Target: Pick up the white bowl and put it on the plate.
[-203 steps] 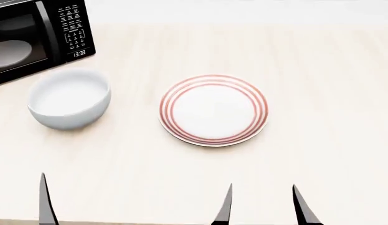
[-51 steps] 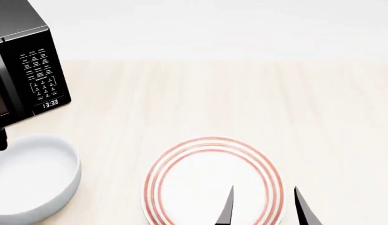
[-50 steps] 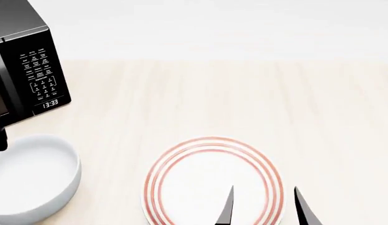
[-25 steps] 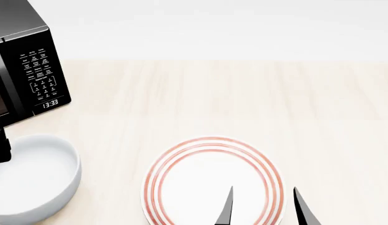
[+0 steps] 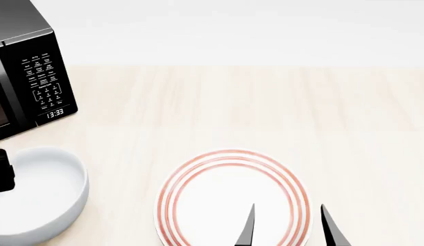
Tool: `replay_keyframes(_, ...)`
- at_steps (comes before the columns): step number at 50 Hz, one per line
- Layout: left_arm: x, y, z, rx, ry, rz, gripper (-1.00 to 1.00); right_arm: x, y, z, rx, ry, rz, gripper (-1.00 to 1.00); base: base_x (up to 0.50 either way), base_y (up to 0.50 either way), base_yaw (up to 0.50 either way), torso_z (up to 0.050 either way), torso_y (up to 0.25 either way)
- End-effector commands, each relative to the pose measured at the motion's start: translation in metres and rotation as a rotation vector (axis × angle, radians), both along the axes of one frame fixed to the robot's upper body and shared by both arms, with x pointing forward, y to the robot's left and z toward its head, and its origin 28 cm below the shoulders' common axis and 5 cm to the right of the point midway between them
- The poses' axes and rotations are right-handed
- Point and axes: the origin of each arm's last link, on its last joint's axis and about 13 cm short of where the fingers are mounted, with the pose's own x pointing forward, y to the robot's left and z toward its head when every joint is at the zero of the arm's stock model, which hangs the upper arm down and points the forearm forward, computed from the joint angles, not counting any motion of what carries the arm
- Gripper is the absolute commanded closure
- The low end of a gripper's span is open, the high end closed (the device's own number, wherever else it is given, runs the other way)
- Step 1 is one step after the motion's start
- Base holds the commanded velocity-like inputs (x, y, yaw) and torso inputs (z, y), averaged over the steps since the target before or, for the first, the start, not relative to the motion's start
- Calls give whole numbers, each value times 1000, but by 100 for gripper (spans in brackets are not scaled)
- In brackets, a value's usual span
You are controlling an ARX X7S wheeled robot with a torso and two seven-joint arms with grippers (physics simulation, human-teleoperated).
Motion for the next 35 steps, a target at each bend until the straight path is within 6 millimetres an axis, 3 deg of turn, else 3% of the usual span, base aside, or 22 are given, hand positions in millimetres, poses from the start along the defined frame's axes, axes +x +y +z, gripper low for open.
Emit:
replay_keyframes(1, 2, 3, -14, -42, 37, 0, -100, 2, -1, 2, -5, -22, -14, -100, 0, 0, 0, 0, 0)
replay_keyframes(35, 7, 8, -36, -87, 75, 15, -100, 0, 0, 2, -4, -20, -11, -100, 0, 0, 0, 0, 0)
